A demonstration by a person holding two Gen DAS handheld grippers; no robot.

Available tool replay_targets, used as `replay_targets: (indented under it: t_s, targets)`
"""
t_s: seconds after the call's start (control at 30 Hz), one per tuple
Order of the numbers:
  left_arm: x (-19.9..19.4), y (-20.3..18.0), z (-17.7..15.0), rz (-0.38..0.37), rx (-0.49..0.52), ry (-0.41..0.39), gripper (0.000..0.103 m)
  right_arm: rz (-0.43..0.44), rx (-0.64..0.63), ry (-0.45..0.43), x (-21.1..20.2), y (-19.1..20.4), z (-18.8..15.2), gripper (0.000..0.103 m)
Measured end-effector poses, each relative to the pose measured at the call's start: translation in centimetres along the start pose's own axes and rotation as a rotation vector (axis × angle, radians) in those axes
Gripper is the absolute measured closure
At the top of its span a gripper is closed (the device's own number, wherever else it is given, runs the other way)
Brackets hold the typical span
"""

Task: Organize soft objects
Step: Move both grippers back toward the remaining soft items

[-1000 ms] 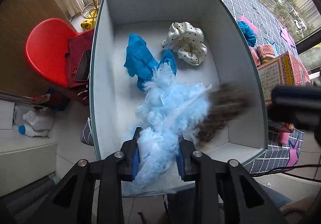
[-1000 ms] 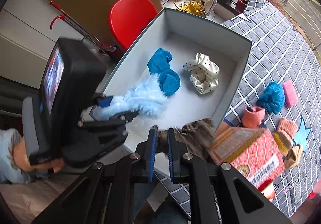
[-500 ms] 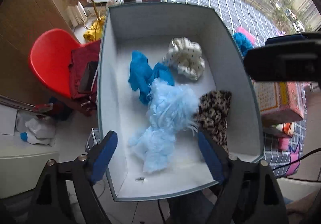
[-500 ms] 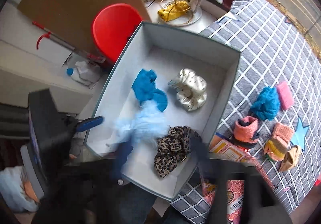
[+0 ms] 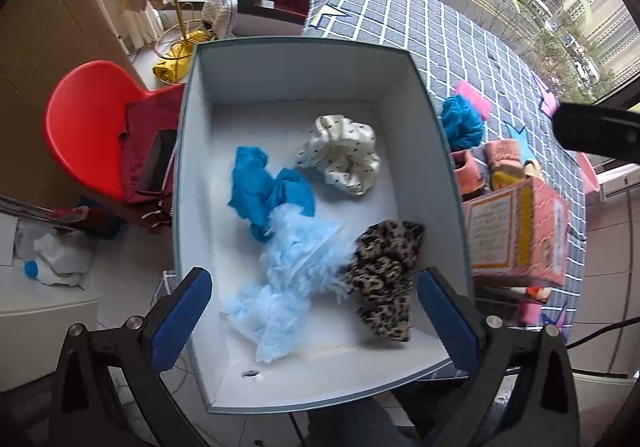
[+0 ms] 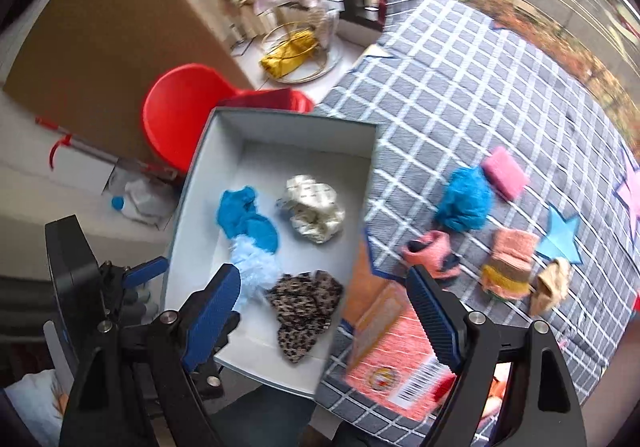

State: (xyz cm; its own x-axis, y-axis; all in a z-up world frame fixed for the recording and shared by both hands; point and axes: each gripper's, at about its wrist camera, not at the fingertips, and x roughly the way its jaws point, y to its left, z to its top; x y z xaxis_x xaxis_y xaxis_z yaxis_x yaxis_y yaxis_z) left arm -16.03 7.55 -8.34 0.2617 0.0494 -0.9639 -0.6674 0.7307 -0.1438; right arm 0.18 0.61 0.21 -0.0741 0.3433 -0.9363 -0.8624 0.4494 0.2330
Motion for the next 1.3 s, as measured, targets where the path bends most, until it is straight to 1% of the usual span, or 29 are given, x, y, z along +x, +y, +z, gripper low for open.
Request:
replay_targets:
  t_s: [0.13,0.23,0.3,0.4,0.53,0.63,0.77,0.87,0.97,1.1,1.17,1.2,1.23,1.3]
  targets:
    - [-0.4,-1.7,1.4,-0.016,0.033,0.009,0.000,-0.036,0.086,-0.026,-1.9,-4.0,-0.8,0.017]
    - [-0.7,-3.8,2.5,-0.016,0.088,0.000,0.000,-0.064,0.176,-0.033,-3.2,-8.1,-2.2,0.017]
    - [-0.8,-5.4,3.1,-0.013,0.131,-0.004,0.000,-0.079,0.259,-0.032,-3.8,-11.1,-3.4,0.017]
    - [-0.8,-8.2,3.9,-0.022,0.196,-0.005,0.000,-0.099,0.406,-0.016,-4.2,-16.2,-6.3,0.017]
    - [-0.9,-11.8,4.9,-0.041,0.268,0.005,0.000,-0.130,0.546,-0.001,-4.4,-21.3,-10.2,0.017]
    - [-1.0,-14.6,5.6,-0.045,0.323,0.011,0.000,-0.147,0.628,0.021,-4.3,-24.2,-13.5,0.017]
    - [-0.9,-18.2,6.1,-0.051,0.390,0.022,0.000,-0.158,0.699,0.064,-3.2,-26.5,-17.7,0.017]
    - [-0.6,-21.1,6.7,-0.056,0.419,0.043,0.000,-0.153,0.708,0.111,-1.5,-26.8,-20.6,0.017]
    - [0.1,-23.6,7.5,-0.076,0.421,0.075,0.000,-0.134,0.699,0.154,0.4,-26.4,-23.0,0.017]
    - [1.8,-26.9,8.2,-0.080,0.424,0.117,0.000,-0.113,0.649,0.190,2.7,-25.2,-25.2,0.017]
    - [3.0,-28.2,8.4,-0.077,0.423,0.149,0.000,-0.117,0.583,0.192,3.6,-24.4,-25.6,0.017]
    - [3.8,-28.9,8.5,-0.078,0.422,0.166,0.000,-0.130,0.527,0.184,4.0,-23.9,-25.8,0.017]
    - [4.4,-29.4,8.6,-0.073,0.420,0.178,0.000,-0.151,0.466,0.176,4.3,-23.4,-25.8,0.017]
    - [6.0,-30.3,8.8,-0.057,0.414,0.201,0.000,-0.195,0.301,0.160,4.8,-22.1,-25.6,0.017]
